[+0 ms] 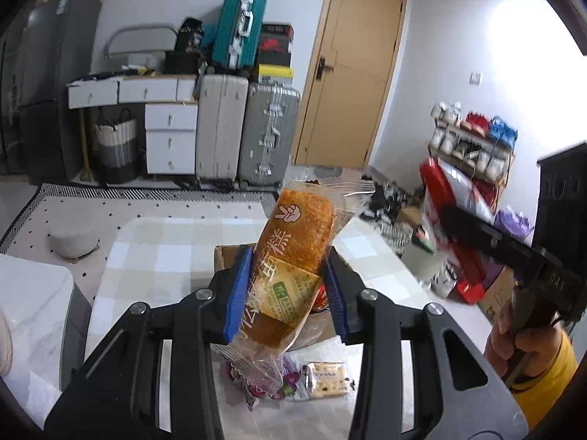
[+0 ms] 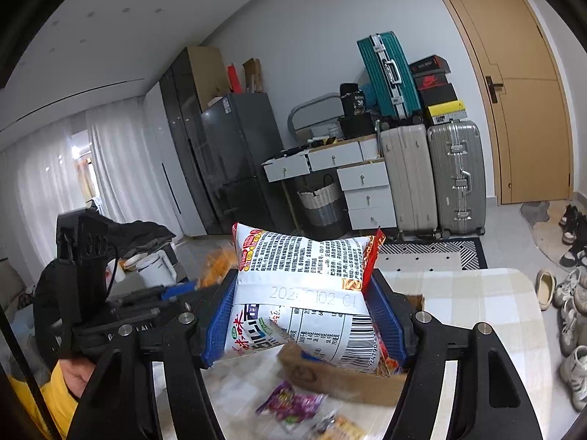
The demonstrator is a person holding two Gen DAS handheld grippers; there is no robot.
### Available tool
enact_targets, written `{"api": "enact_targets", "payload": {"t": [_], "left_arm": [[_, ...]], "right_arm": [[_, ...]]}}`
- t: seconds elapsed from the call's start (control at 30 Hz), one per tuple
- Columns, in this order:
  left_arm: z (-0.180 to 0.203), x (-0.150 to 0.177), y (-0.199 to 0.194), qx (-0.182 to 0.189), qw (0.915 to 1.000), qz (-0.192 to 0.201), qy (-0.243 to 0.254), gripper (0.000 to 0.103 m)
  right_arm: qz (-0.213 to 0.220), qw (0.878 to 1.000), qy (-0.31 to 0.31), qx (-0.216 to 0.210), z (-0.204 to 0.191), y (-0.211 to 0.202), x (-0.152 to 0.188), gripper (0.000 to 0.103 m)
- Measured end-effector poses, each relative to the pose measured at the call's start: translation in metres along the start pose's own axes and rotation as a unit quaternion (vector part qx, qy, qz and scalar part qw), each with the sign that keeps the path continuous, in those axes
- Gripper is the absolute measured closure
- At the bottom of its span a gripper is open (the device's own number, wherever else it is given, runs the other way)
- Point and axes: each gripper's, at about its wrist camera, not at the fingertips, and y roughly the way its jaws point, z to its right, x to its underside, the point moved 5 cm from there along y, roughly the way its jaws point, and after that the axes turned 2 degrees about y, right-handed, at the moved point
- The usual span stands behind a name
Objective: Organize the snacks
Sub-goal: 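Carry the bread pack and noodle bag with both tools over the cardboard box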
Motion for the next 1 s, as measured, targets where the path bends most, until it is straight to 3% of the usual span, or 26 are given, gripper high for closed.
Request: {"api": "enact_targets", "payload": {"t": [0.23, 0.43, 0.67, 1.0], "left_arm": [[-0.013, -0.022, 0.106, -0.002, 0.9978, -0.066, -0.004, 0.068], [-0.023, -0.021, 0.181, -0.01, 0.9942, -0.107, -0.005, 0.068], [-0.029, -0.01, 0.24, -0.012, 0.9914, -0.13, -0.007, 0.068], [-0.047, 0.004, 0.304, -0.008, 0.9875, -0.156, -0.018, 0.068]], "right_arm": [[-0.028, 0.999, 0.014, 0.025, 0.041, 0.063, -0.026, 0.035], [-0.075, 0.996, 0.022, 0.045, 0.073, 0.118, -0.02, 0.035], [-0.128, 0.99, 0.025, 0.062, 0.097, 0.159, 0.014, 0.035], [-0.158, 0.984, 0.038, 0.073, 0.12, 0.183, 0.038, 0.035]]}}
